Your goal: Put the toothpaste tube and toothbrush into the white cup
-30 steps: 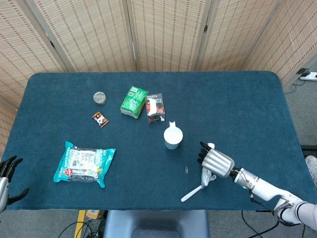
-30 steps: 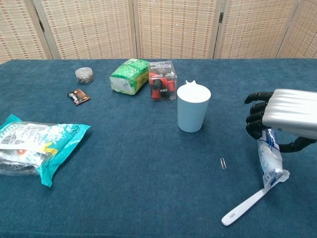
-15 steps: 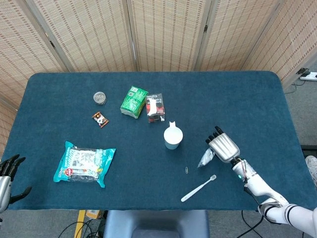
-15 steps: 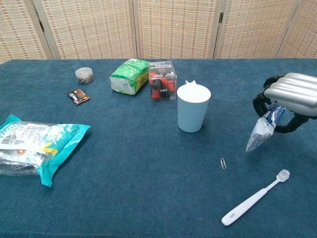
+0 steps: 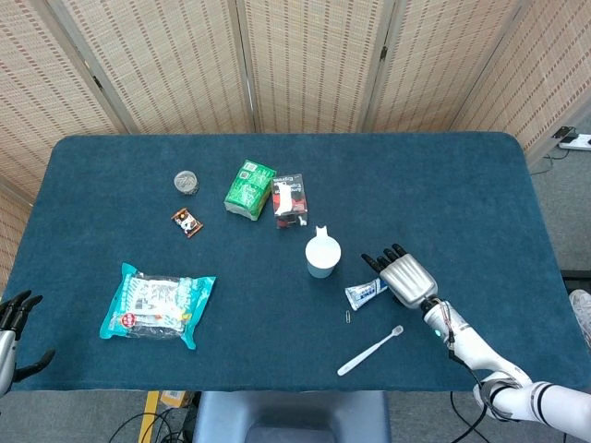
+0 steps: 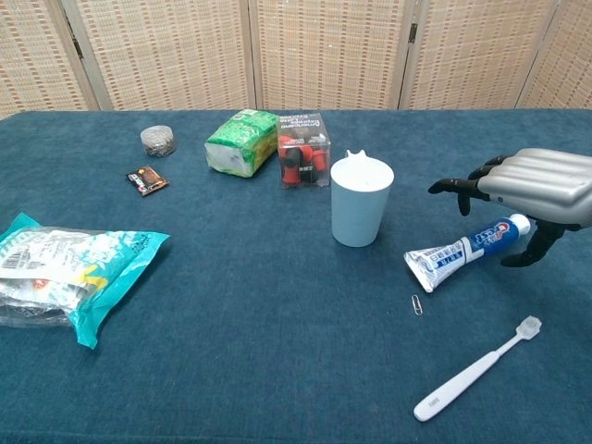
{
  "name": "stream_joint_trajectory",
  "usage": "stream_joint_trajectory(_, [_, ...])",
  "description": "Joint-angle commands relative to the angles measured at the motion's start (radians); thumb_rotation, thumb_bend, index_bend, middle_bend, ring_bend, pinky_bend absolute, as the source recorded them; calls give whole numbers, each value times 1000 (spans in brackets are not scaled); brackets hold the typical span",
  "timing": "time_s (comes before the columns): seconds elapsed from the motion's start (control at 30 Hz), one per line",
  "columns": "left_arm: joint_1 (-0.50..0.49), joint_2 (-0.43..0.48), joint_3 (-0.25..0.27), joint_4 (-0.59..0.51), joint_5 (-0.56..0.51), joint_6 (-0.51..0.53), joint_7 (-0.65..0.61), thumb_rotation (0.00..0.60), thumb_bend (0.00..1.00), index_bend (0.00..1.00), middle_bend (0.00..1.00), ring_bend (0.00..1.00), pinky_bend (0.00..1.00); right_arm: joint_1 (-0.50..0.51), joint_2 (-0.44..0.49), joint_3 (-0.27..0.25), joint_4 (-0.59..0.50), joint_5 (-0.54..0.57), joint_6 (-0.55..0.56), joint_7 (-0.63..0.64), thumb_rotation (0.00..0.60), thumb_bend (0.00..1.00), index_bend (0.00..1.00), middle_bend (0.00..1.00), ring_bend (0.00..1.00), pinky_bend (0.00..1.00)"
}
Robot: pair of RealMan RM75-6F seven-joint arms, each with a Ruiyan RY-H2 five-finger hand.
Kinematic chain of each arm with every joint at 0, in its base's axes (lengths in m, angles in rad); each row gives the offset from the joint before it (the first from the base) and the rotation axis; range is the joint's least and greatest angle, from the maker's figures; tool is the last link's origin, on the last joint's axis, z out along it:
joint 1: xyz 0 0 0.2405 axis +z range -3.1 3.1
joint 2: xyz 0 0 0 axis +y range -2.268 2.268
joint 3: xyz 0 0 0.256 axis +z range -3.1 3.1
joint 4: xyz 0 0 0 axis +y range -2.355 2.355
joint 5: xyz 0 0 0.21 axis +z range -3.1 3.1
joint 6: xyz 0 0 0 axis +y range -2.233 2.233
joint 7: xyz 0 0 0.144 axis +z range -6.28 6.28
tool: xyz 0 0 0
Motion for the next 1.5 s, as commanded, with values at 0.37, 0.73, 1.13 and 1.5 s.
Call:
stream_joint_trajectory(0.37, [1,0,0,0,-1,0,-3,600,249,177,122,142,198,14,-72,-38,83,-76,27,-62,600,129,232,302,180,203])
stream_joint_trajectory(0.73, [7,-1,4,17,-9,-5,-20,600,248,177,122,141,198,7,-155,-44,180,-108,74,-46,600,135,346,305,180,203])
stream_joint_trajectory(1.13, [8,-4,3,33,-10,-7,-36,600,248,178,122,141,198,14,-182,-45,218,-114,74,-34,600,226,552,361,180,203])
stream_joint_trajectory(1.5, [10,0,2,31,-9,-3,-36,600,248,178,121,141,197,-6,-152,-29,214,-151,192,74,600,313,778,494,252,203])
